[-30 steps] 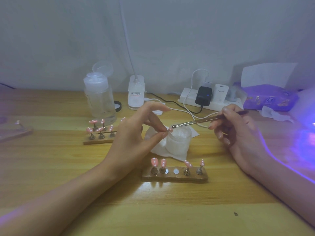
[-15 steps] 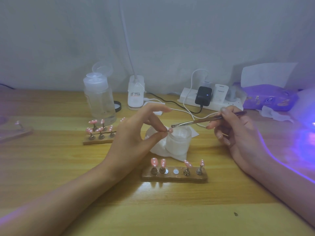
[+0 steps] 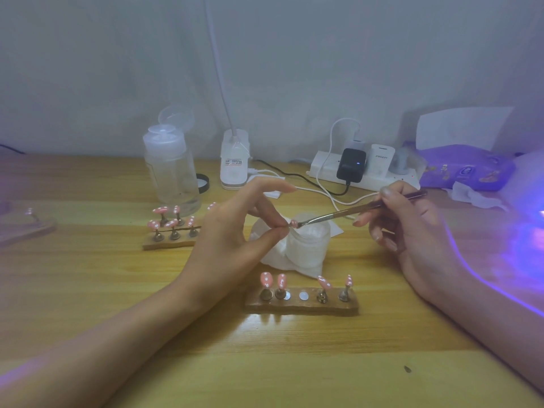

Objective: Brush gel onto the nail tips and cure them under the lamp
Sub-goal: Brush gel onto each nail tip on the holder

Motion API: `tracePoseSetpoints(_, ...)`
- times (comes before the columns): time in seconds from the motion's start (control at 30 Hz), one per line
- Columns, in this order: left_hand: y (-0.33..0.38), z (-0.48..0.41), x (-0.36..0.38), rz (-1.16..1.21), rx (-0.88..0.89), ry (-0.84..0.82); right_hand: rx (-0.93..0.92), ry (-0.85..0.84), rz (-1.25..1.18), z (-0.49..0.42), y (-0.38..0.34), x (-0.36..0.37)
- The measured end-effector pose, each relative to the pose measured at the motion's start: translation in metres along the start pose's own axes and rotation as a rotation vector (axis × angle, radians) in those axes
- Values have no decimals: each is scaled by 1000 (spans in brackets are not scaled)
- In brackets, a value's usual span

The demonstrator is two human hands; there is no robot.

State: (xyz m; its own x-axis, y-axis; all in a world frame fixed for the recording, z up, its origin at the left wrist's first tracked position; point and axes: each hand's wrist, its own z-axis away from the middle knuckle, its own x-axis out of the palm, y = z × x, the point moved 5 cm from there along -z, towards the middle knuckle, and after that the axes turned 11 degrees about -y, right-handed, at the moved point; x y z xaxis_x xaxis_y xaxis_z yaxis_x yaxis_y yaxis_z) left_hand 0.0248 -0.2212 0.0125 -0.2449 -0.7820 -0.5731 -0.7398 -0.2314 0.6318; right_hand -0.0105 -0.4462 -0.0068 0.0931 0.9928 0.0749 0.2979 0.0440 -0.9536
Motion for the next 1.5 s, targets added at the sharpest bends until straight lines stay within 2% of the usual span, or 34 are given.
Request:
tracePoseSetpoints(0.2, -1, 0, 1, 18, -2, -10, -33, -42, -4, 0, -3, 3)
tracePoseSetpoints(0.37, -2, 0, 1, 27, -7, -10, -8, 35, 11, 1, -1, -3)
tracePoseSetpoints(0.5, -4, 0, 2, 40, -5, -6, -38, -22, 9, 1, -4, 2)
tracePoseSetpoints(0.67, -4, 0, 2, 42, -3, -7, 3, 34, 28, 1, -1, -2)
tracePoseSetpoints(0.83, -5, 0, 2, 46, -4, -5, -44, -28, 8, 1, -5, 3)
tracePoseSetpoints(1.03, -5, 0, 2, 47, 2, -5, -15, 42, 27, 2, -2, -2)
tracePoseSetpoints(1.2, -6, -1, 2, 52, -2, -3, -53, -23, 7, 1, -4, 2)
tracePoseSetpoints(1.5, -7, -1, 2, 67, -32, -8, -28, 2, 58, 0, -1, -1)
